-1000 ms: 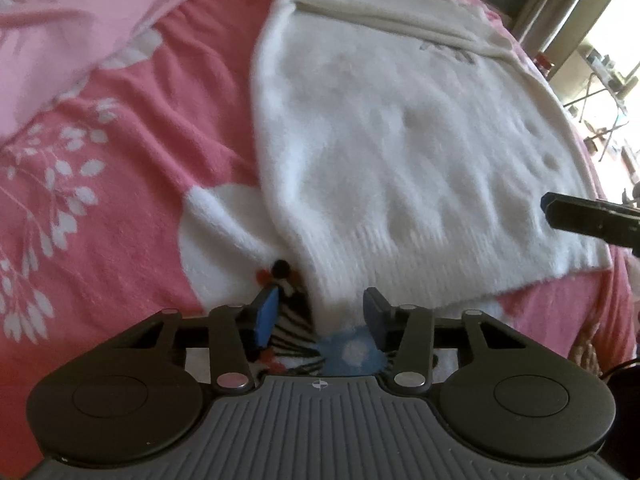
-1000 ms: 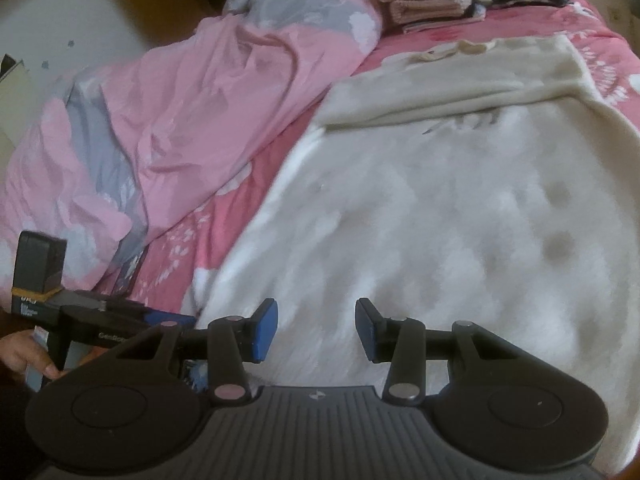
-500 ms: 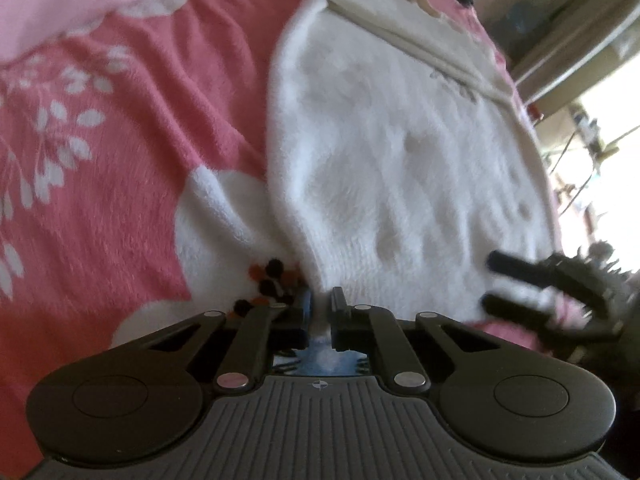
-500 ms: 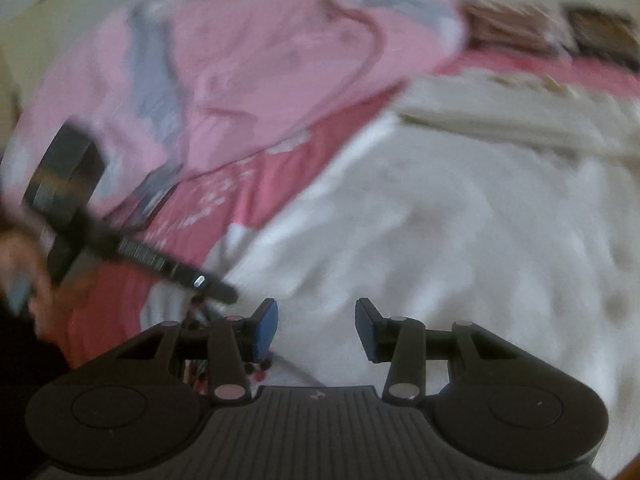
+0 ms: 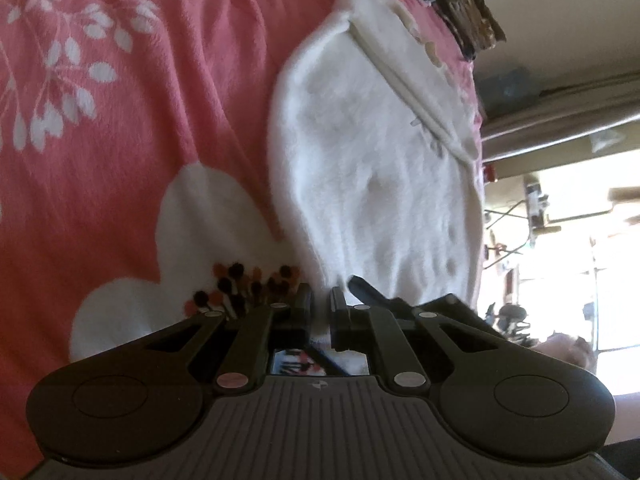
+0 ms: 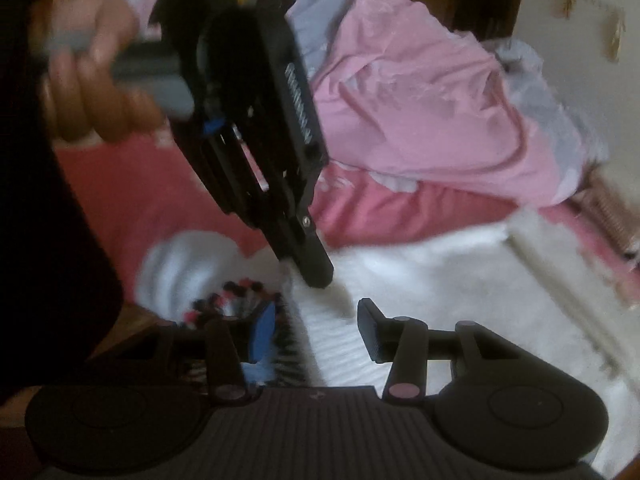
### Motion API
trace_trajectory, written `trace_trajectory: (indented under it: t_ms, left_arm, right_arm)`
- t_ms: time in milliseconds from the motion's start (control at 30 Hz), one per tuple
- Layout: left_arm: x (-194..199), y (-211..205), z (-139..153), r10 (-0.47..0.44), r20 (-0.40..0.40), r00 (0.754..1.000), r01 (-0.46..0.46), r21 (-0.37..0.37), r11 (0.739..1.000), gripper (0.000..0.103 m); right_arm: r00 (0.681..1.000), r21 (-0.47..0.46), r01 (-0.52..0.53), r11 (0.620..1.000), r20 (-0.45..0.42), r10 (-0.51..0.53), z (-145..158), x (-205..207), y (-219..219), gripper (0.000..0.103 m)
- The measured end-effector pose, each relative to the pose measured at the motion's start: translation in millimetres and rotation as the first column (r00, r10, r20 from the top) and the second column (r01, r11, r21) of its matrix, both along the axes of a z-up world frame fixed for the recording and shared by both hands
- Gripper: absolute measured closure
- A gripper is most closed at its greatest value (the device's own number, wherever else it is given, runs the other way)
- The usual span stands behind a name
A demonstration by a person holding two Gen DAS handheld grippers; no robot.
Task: Fold clothes
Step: 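Close the left gripper on one corner of the sweater hem, then close the right gripper on the other hem corner while the left gripper holds its corner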
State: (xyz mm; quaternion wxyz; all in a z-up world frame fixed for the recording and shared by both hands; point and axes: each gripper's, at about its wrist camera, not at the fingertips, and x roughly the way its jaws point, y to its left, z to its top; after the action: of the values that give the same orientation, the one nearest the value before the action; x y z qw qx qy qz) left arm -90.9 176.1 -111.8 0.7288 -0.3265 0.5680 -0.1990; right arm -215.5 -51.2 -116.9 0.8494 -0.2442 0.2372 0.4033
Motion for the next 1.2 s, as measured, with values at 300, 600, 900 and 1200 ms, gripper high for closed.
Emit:
trace_trajectory:
  t_ms: [300,600,900,1200]
  left_arm:
    - [6.7,9.1,-19.1,0.055,-0.087,0.995,-0.064,-0.104,0.993,0.077]
    - [21.1,-1.4,-38.3,0.082,-0.151,0.985,-0.104,-0.141,0.985,0.058]
    - [26.8,-23.3,-48.6,0.033,-0.099,0.995,-0.042,-0.095,0.995,0.078]
    - [21.8,-32.1,-39.6,-0.052,-0.039,0.998,0.054,0.048,0.997,0.078]
  right_arm:
    - [0.996,0.015,0.077,0.997,-0.041,-0.076,-1.8,8.6,-10.0,0.099]
    - [0.994,0.081,0.088,0.993,-0.078,-0.082,7.7,13.3,-15.6,0.099]
    - [0.971,0.223,0.119,0.968,-0.231,-0.066,17.1,18.0,-52.1,0.096]
    - [0.703,0.251,0.7,0.669,-0.405,-0.584,17.0,51.9,-199.2,0.067]
